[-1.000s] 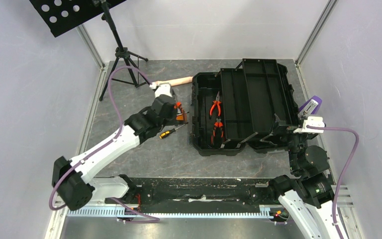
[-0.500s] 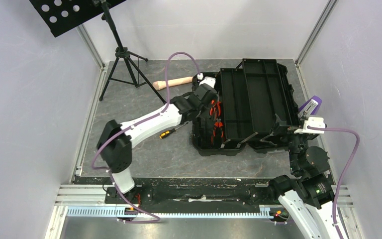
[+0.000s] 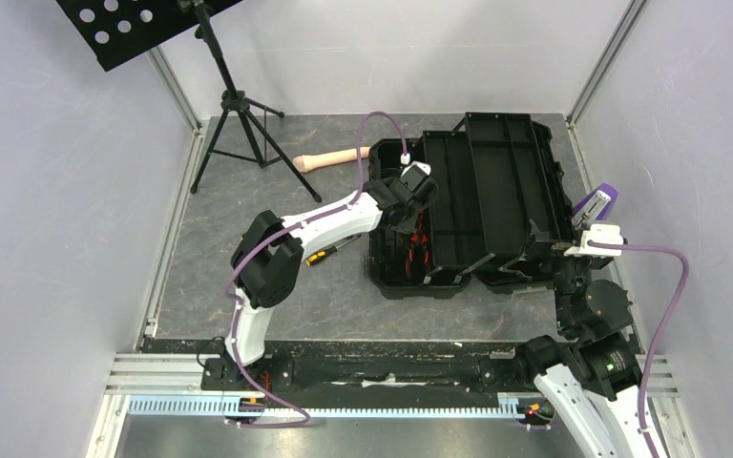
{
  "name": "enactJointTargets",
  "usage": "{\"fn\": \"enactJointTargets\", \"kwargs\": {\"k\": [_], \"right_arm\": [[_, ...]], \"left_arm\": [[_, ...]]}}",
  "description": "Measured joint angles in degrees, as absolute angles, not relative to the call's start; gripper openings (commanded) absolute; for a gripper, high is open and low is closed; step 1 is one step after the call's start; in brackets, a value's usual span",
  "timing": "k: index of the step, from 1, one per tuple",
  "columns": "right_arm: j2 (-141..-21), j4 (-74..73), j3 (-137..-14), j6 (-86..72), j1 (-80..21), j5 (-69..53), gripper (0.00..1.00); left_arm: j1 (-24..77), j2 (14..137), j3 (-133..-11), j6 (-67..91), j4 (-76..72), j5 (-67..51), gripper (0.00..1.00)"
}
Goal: Pack the tool kit
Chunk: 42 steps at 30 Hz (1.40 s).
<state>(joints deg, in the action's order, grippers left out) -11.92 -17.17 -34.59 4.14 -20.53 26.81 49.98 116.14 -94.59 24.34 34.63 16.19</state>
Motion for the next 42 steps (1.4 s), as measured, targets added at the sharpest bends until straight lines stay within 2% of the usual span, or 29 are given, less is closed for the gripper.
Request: {"fn": "enactJointTargets", "kwargs": {"k": [8,15,22,32,38,42], "right_arm": [[-11.92,-17.74,-34.68,4.49,-20.53,27.0,0.98],[-11.9,-17.74,-34.81,4.58,-20.53,27.09,0.98],[-11.9,-17.82,-34.89,4.58,-20.53,27.09,0.98],[-11.84,-17.87,-35.33,4.6,-20.53,27.11,0.98],[-11.84,-17.78,-35.33,4.58,-20.53,27.07,0.98],[-11.84,-17.72,-35.33,4.58,-20.53,27.09,0.98]], "left_arm": [[49.95,117.23,-95.33,24.95,34.76,16.21,0.56],[49.82,114.39,-94.74,25.5,34.54,15.86,0.67],[47.77,99.74,-89.56,25.52,34.02,15.35,0.79],[39.94,80.84,-70.08,25.52,34.59,16.62,0.86],[34.72,79.79,-61.3,23.11,36.64,16.49,0.85],[33.36,81.47,-61.04,18.96,37.23,16.53,0.83]]}}
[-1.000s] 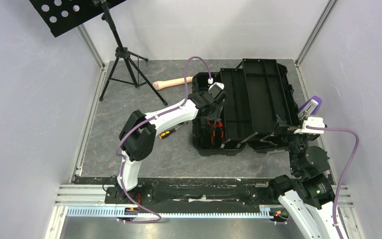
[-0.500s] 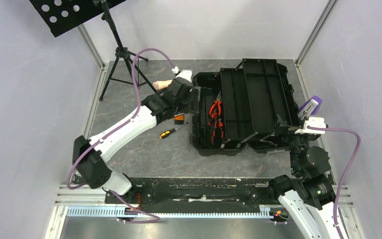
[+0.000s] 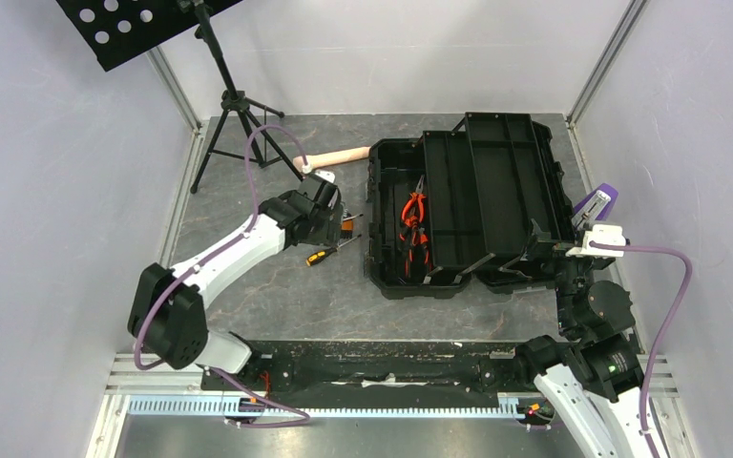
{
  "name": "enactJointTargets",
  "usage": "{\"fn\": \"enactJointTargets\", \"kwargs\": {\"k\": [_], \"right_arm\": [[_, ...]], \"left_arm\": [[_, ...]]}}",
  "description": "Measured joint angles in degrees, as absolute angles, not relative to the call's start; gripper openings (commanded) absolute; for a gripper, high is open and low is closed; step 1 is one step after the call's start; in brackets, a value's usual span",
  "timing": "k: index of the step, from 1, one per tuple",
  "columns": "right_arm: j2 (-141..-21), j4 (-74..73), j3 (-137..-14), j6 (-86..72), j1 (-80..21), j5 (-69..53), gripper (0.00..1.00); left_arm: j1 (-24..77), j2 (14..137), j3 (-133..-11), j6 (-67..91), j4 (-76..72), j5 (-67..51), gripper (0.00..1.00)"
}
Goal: Pack the tool kit
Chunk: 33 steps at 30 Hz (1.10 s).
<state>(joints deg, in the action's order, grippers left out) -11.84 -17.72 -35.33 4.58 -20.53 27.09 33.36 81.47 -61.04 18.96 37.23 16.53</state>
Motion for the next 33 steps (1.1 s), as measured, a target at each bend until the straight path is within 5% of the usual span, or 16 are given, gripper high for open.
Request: {"fn": "enactJointTargets", "kwargs": {"k": [16,20,24,33], "right_arm": [[-11.11,-17.72,-35.33,4.8,-20.53,27.4,0.98],[-10.92,-17.8,-35.33,5.08,-20.53,27.86,0.98],[-10.76,-17.89,-35.33,5.3,-20.53,28.4,0.98],[-11.29,-17.63,-35.33,5.41,-20.53,28.36,0.98]], "left_arm": [[31.86,101.23,-64.12,13.85,39.72,12.84,0.71],[31.73,102.85,-65.73,13.87,40.95,10.94,0.61],[31.57,102.83,-65.17,13.89,42.59,7.03,0.38],[33.26,96.77,-57.43,13.96,45.3,-1.1,0.14]]}}
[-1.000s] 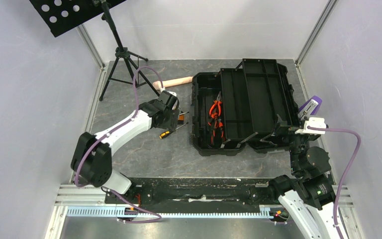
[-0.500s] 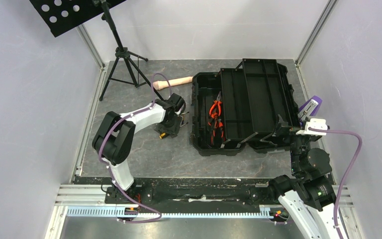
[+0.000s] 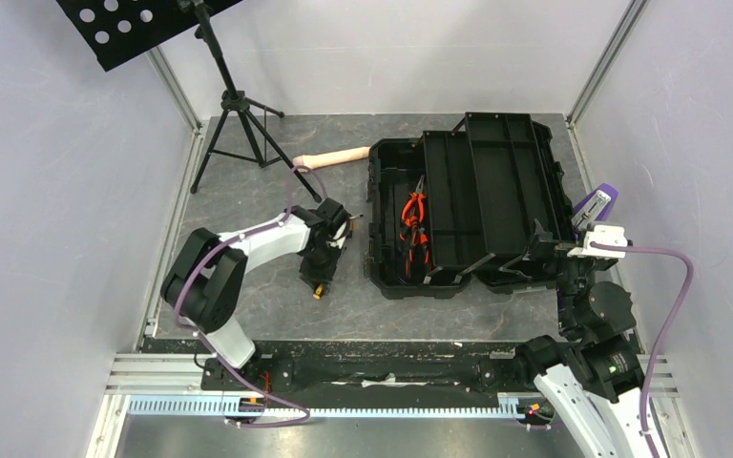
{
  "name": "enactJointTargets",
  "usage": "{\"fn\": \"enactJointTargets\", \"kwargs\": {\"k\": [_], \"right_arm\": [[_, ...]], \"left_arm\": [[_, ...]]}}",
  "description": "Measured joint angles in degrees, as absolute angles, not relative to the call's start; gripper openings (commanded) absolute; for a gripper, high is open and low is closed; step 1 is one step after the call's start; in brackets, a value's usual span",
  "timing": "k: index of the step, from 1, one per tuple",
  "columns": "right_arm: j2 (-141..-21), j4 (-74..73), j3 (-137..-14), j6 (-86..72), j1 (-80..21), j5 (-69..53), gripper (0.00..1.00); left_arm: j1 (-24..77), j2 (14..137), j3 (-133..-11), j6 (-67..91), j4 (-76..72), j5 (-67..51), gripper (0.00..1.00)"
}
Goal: Pack the tool kit
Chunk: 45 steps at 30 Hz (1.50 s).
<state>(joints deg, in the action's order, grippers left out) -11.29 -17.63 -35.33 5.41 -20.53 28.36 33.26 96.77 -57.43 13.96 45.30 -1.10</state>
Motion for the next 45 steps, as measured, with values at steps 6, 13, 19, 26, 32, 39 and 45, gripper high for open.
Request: {"fn": "enactJointTargets", "kwargs": {"k": [6,13,19,26,32,39,45], "right_arm": [[-12.36,-17.65,-35.53,5.41,-20.53,28.21,0.98],[-12.49,-17.19,-35.66,5.37,-20.53,28.1,0.98],[-12.56,-17.19,-35.66,5.17,-20.53,27.9,0.98],[-12.56,-17.19,-35.66,4.93,-20.53,27.7,0.98],[-12.34,-17.21,-35.66,4.49,-20.53,27.64,0.98],[-11.07,-17.26,-35.68,4.01,-20.53,27.49,0.98],[-10.22,-17.3,-35.94,3.88,-20.53,27.75,0.98]], "left_arm": [[34.26,90.78,-56.29,14.0,48.34,-4.67,0.02],[34.26,81.12,-59.61,15.29,52.42,-4.84,0.02],[34.26,76.07,-66.3,20.47,50.57,-7.16,0.02],[37.19,74.87,-72.18,28.99,42.96,-11.75,0.02],[42.63,79.33,-79.94,36.12,34.5,-13.43,0.02],[48.9,91.98,-92.12,43.03,24.77,-13.87,0.02],[53.71,102.35,-100.29,48.07,19.97,-13.5,0.04]]}}
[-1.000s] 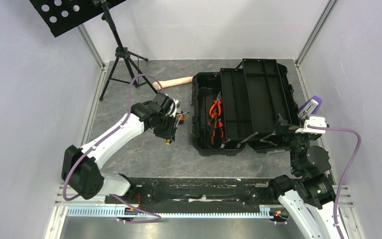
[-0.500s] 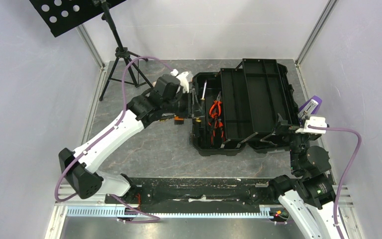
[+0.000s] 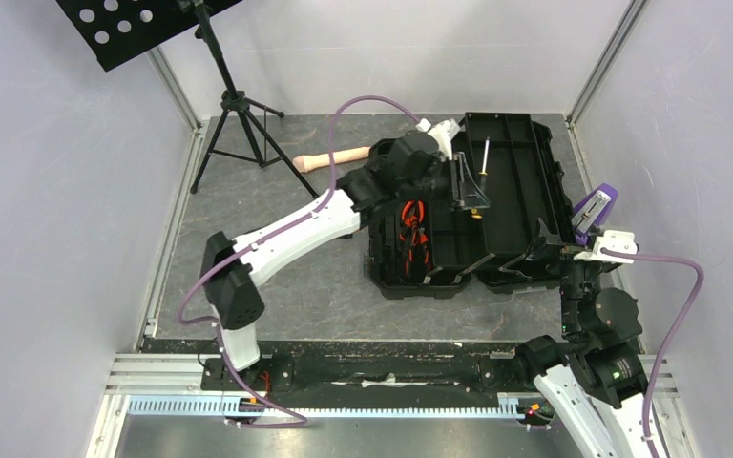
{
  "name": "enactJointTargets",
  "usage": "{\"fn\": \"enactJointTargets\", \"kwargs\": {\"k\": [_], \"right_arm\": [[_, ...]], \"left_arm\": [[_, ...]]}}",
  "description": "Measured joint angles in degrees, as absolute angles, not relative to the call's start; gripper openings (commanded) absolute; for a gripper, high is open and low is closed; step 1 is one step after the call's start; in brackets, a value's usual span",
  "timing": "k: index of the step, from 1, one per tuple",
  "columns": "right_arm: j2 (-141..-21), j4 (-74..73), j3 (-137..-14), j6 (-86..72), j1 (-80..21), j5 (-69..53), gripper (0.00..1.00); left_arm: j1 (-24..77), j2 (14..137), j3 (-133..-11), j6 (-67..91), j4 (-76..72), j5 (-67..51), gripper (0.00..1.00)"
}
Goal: Pack the tool kit
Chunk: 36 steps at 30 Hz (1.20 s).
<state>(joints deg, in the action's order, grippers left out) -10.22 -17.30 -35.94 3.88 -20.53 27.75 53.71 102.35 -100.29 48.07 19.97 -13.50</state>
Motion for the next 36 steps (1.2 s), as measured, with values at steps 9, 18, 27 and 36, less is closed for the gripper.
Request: {"fn": "enactJointTargets", "kwargs": {"k": [9,18,27,36], "right_arm": [[-9.58,-17.72,-36.32,3.88,-20.53,28.53,0.98],[-9.28,-17.98,-36.32,3.88,-20.53,29.3,0.98],[-9.26,-18.15,-36.49,3.88,-20.53,29.45,0.98],[-9.26,-18.13,-37.41,3.95,-20.53,29.58,0.98]], "left_arm": [[57.3,111.79,-106.98,54.15,17.72,-10.79,0.28],[58.02,115.35,-108.16,56.34,17.54,-10.17,0.59],[58.24,114.8,-108.44,56.21,16.99,-8.36,0.66],[56.88,105.67,-107.22,44.01,26.0,-0.82,0.66]]}}
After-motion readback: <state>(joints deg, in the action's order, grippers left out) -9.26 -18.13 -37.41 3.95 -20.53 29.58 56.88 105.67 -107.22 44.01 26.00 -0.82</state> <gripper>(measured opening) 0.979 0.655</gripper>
